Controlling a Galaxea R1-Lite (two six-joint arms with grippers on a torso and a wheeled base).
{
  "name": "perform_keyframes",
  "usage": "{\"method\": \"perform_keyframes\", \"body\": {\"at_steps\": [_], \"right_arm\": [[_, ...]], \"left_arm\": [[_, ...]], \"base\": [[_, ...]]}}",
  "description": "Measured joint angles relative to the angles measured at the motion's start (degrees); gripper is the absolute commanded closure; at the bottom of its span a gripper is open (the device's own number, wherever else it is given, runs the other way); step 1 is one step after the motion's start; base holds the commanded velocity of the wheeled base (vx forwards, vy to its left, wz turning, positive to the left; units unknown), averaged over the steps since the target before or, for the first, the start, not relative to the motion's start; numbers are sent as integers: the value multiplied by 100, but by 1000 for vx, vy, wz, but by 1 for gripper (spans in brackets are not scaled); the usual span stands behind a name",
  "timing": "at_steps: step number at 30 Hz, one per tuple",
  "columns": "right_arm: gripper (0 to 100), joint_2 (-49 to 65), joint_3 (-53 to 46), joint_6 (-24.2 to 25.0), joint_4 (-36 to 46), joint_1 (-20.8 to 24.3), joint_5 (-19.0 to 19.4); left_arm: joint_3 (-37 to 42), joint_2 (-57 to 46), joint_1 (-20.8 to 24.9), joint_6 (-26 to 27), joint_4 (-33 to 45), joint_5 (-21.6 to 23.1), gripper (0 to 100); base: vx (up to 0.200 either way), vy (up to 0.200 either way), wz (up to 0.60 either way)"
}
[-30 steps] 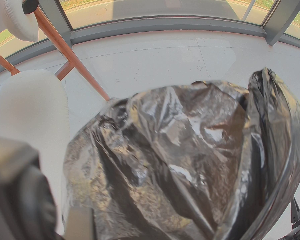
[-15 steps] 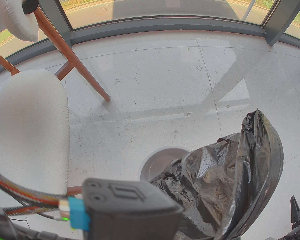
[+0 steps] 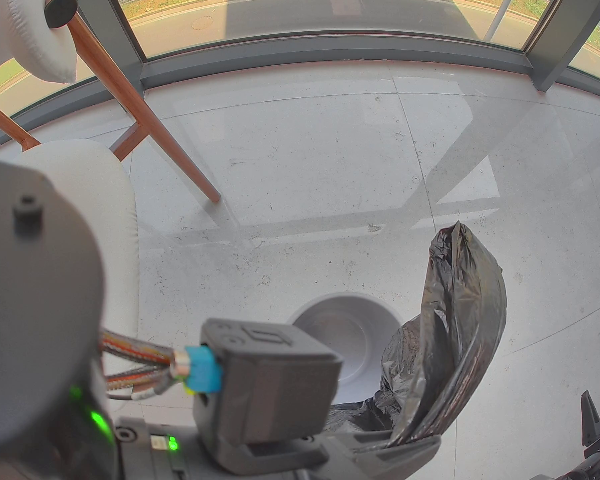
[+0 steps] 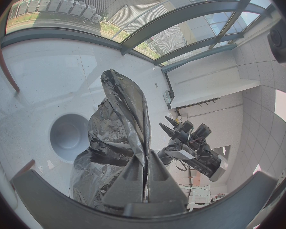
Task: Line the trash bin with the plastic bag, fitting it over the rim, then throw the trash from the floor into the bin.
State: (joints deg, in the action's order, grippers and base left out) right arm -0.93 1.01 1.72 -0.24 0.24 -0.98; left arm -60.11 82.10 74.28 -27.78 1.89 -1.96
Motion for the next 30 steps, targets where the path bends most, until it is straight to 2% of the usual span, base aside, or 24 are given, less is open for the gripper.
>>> {"method": "perform_keyframes", "body": {"at_steps": [12,30], "right_arm": [[0,0,0,0,0,0,0],[0,0,-2,-5,2,0,0]], "left_arm": [[-83,80,-1017,953,-15,412,100],[-512,347,-1571,1169,-317,568,100]], "base": [[0,0,0],[0,0,0]]}}
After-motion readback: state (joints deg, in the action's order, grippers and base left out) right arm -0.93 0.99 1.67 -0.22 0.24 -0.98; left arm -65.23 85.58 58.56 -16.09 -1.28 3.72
